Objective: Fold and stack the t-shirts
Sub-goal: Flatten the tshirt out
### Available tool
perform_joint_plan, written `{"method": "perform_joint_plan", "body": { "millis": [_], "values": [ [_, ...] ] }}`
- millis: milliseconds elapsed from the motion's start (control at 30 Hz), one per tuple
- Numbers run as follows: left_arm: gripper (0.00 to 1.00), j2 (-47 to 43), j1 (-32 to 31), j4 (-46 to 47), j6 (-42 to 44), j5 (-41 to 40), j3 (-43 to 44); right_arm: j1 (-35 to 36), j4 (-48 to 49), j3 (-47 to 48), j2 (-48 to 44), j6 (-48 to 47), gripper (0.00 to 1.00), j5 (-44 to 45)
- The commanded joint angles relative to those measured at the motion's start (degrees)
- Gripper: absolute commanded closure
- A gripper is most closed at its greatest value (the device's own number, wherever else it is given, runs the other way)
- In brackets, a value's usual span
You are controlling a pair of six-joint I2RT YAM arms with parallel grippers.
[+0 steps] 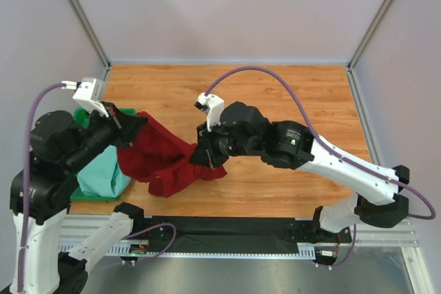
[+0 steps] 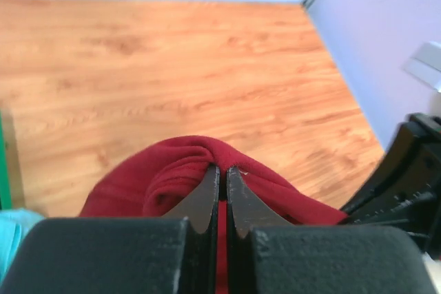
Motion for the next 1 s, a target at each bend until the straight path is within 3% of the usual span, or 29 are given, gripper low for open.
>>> {"method": "perform_joint_plan", "body": {
  "millis": [0,167,233,267,300,333,367,400,433,467,500,633,733,833,867,933,967],
  "values": [
    [1.00,2.53,0.46,2.68,5.16,-2.32,6.22,0.29,-4.74,-6.21,-5.02,3.83,0.97,-7.47],
    [1.00,10.94,0.37,10.41,1.47,6.64,2.46,-6.46,-2.45,-22.39,-11.36,9.71,0.98,-6.85],
    [1.00,15.52,-1.64,14.47,0.59,6.85,-2.55,-14.94,-0.79,-34.64,-15.21,13.84,0.81,-12.62],
    [1.00,22.68,-3.22,14.39,1.20,6.06,-2.39,-17.79,-0.17,-38.30,-16.63,14.55,0.73,-14.40],
    [0.83,27.19,-6.36,12.82,2.77,4.57,-0.38,-20.34,0.19,-41.99,-18.12,14.65,0.59,-15.37],
    [0.80,31.76,-8.57,6.02,4.00,2.21,2.94,-24.28,0.80,-46.37,-19.35,13.95,0.55,-16.08],
    [0.68,38.07,-10.68,2.64,4.80,-6.34,9.24,-25.80,0.54,-47.72,-22.06,12.81,0.50,-16.09],
    [0.56,39.44,-13.31,-0.96,4.98,-10.08,10.96,-27.12,0.02,-48.17,-22.79,9.41,0.42,-15.91],
    [0.45,39.62,-13.60,-1.34,4.11,-11.86,11.67,-28.87,-1.12,-48.18,-23.23,7.55,0.40,-15.30],
    [0.17,37.54,-13.60,-0.91,3.67,-12.92,10.55,-29.15,-1.83,-46.87,-22.71,5.18,0.38,-14.69],
    [0.01,36.04,-13.60,-0.30,3.84,-13.80,9.84,-29.33,-2.44,-45.73,-21.57,2.98,0.36,-13.90],
    [0.00,30.85,-12.29,-2.57,4.02,-14.52,6.06,-29.42,-2.36,-37.82,-12.53,-7.03,0.34,-13.27],
    [0.05,26.81,-10.97,-1.62,1.91,-13.38,-1.39,-29.50,2.27,-31.32,-3.74,-9.87,0.34,-13.10],
    [0.30,22.85,-6.76,1.54,-2.39,-10.04,-11.50,-31.25,12.61,-25.34,5.83,-10.93,0.34,-11.86],
    [0.45,20.93,-4.22,2.68,-3.27,-8.29,-16.48,-31.96,15.63,-23.85,8.38,-10.14,0.34,-12.82],
    [0.49,18.90,-2.71,5.59,-5.38,-6.61,-20.82,-33.01,22.30,-17.61,16.53,-10.48,0.36,-13.36],
    [0.46,18.45,-1.31,6.47,-5.82,-6.78,-24.24,-32.93,23.38,-15.15,19.54,-12.32,0.36,-12.75]
  ]
}}
